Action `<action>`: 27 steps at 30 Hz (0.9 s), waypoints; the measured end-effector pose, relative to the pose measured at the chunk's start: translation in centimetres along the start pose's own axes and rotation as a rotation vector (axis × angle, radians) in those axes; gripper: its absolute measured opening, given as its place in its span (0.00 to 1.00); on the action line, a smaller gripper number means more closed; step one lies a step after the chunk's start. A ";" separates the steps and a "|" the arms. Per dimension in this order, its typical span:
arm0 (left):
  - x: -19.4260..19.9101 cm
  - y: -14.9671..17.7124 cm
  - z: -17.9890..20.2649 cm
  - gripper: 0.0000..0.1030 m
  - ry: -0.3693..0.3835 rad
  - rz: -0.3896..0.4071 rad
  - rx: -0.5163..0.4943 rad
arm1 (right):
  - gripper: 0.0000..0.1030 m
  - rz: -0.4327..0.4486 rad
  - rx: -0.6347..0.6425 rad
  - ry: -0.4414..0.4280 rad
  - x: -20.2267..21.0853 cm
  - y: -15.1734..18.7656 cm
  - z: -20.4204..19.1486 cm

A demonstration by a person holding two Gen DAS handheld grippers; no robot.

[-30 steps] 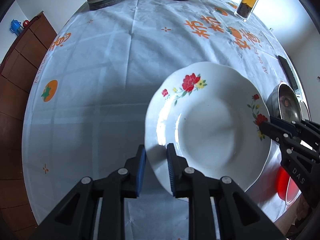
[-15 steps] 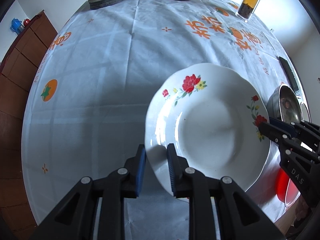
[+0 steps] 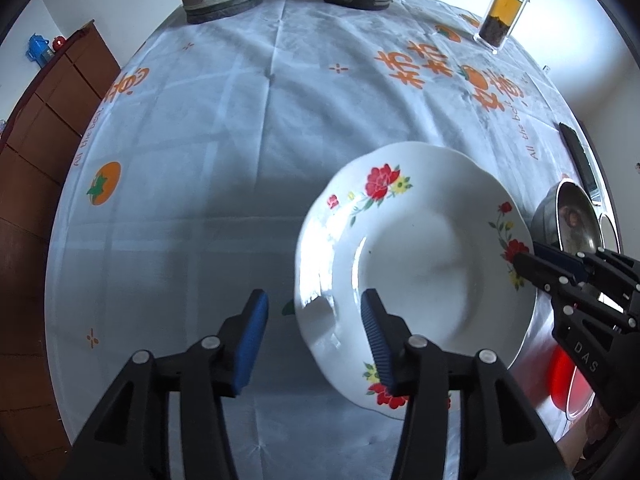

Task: Organize plates and bowls
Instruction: 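Open the left gripper and withdraw while the right gripper releases the plate, then move both tools to the pink plastic bowl rim from opposite sides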

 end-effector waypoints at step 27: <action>2.9 0.9 1.3 0.61 0.012 0.048 0.004 | 0.40 0.134 -0.047 -0.071 7.3 2.3 1.5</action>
Point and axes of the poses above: each gripper's, at about its wrist camera, not at the fingertips, and x roughly against the way its jaws point, z to its right, y to its underside, the point moved 5 cm from there along -x, roughly the way its jaws point, and after that the axes turned 2 degrees about y, right-handed, at the moved point
